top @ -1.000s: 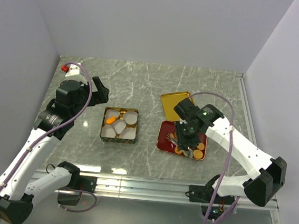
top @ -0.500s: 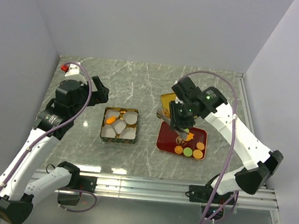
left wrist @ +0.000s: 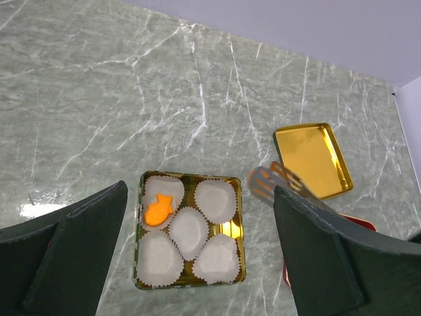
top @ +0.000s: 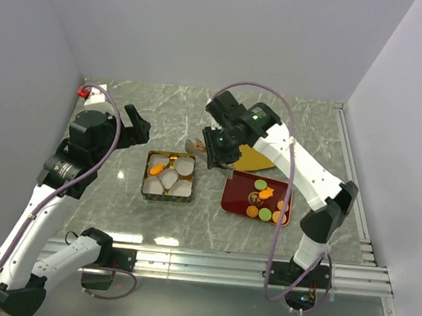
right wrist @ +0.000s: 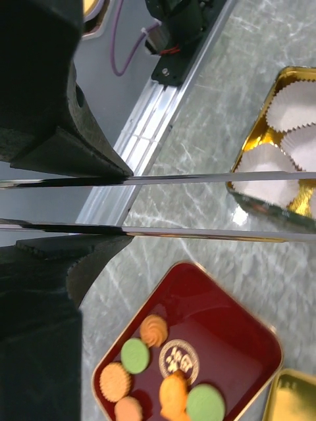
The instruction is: Pack the cookies
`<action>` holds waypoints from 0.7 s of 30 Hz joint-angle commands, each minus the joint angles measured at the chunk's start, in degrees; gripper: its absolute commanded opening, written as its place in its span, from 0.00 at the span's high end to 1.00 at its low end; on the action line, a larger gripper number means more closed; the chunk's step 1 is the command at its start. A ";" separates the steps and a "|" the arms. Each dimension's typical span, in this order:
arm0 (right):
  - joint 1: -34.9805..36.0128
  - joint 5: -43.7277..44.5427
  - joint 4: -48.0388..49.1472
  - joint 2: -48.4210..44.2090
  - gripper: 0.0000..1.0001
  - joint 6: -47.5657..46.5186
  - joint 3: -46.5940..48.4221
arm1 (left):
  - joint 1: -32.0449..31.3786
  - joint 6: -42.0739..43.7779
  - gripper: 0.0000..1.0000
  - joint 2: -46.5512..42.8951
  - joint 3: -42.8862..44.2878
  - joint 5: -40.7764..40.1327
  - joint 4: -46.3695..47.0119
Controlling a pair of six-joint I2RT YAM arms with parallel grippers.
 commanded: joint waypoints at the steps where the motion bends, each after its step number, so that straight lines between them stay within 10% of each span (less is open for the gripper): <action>1: 1.24 -0.56 1.73 3.23 0.59 -1.46 3.96 | -0.23 -0.51 0.01 -1.66 2.33 -0.62 -2.09; 21: 2.13 -0.73 5.24 11.42 0.55 -3.05 2.74 | -0.23 -2.62 0.01 -9.66 0.31 -5.37 -10.09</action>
